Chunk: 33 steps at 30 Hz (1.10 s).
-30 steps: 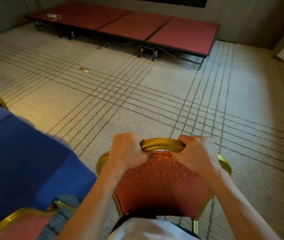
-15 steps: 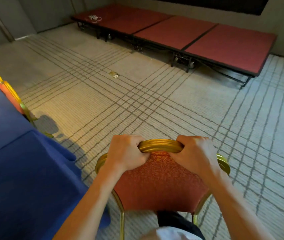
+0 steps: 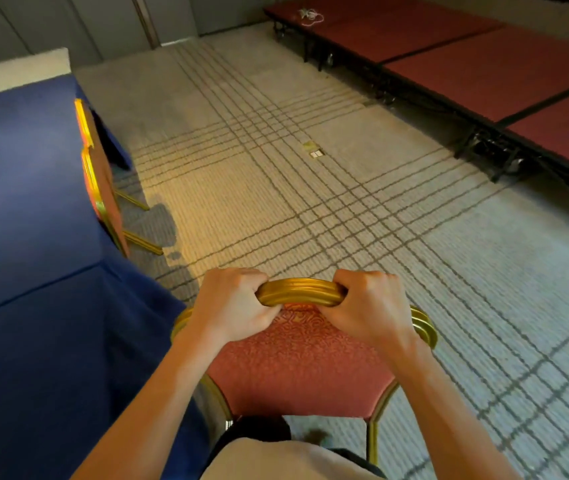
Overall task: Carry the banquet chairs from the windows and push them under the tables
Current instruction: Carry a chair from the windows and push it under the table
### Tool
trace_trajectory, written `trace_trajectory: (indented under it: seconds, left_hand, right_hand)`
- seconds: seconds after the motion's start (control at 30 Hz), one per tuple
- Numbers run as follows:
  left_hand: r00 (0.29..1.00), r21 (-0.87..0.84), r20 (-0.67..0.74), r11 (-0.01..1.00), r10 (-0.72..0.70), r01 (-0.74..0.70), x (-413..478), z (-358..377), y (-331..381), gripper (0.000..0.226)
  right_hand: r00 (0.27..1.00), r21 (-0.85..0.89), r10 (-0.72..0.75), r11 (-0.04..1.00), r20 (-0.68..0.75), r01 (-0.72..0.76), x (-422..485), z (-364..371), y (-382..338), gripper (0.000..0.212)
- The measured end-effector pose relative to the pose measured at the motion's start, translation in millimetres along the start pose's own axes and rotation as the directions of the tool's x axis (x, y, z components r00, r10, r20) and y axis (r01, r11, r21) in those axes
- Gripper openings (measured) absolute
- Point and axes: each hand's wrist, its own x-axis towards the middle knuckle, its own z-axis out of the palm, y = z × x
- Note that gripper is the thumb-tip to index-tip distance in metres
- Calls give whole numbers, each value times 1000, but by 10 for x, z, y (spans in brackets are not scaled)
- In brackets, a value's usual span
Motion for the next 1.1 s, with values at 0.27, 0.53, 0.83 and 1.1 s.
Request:
trace_trajectory:
  seconds: [0.27,0.53,0.83,1.1]
  left_hand:
    - [995,18,-40,996,-91,92,1122,386,-973,35]
    - [989,28,-37,989,-142,143,2251,564,-2155,28]
    - [972,73,-79,971,-220,226,3486,573,-3379,27]
    - [964,129,-99,957,-247,259,4769,832,-4800,31]
  right_hand:
    - [995,9,-91,996,33,90,1580,622,341,42]
    - [990,-45,-131,990,44,133,3151,1199,355,41]
    - [972,-45,-234,971,6,234,4965,1816,357,44]
    - [951,-6,-309,951,5,309,6829,2836,536,46]
